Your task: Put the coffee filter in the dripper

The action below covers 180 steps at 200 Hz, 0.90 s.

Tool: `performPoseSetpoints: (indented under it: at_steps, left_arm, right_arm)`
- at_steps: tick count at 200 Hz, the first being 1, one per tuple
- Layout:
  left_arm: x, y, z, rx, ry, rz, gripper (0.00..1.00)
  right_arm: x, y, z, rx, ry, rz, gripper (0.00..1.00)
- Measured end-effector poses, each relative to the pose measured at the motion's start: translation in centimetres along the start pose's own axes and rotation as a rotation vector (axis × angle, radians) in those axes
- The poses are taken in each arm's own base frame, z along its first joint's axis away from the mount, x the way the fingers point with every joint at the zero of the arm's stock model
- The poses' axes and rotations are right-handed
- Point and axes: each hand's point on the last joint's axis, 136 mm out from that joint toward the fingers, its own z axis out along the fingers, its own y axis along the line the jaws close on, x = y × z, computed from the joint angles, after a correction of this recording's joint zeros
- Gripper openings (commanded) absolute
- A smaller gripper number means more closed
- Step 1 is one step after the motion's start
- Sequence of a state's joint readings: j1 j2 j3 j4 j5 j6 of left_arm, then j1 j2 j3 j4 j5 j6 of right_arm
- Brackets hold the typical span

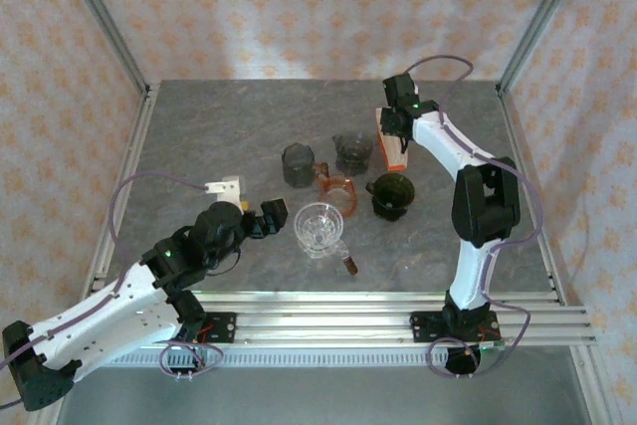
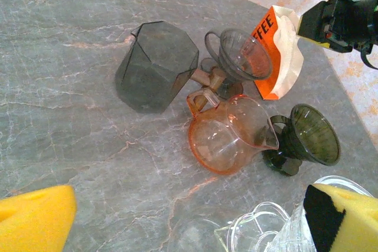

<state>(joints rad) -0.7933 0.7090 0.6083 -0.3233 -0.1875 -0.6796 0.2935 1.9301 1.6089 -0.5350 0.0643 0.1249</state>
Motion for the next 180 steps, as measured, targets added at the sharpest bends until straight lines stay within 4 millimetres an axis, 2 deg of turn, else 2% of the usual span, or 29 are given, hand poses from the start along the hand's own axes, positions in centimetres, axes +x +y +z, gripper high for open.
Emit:
performPoseSetpoints:
  at_steps: [23,73,109,128,155,180]
  left_arm:
    - [0.1,0.4,0.2,-0.013,0.001,-0.002,1.0]
    - [0.0,0.6,0.2,-0.015,0.001,-0.008,1.0]
    - [0.3,0.6,0.6,-0.015,0.015,-0.011,1.0]
    - [0.3,0.6,0.6,-0.016,0.016,-0.013,1.0]
    - [0.2,0.5,0.7,-0.008,0.014,-0.017,1.0]
    - [0.2,0.3,0.7,0.002,0.018,-0.02,1.0]
  right_arm:
    - [-0.4,0.1,0.0,-0.002,-0.006,-0.005,0.24]
    - [0.1,0.3,1.3,0.008,0.024,-0.018,0.2]
    - [0.3,0.2,1.4,0.013,0.032,-0.027,0.16]
    - [0.1,0.2,1.3,0.017,0.026,-0.031,0.13]
    - [-0.4,0.3,1.0,0.015,0.016,-0.037,0.0]
    - [-0.4,0.2,1.0,0.018,0.017,-0.042,0.0]
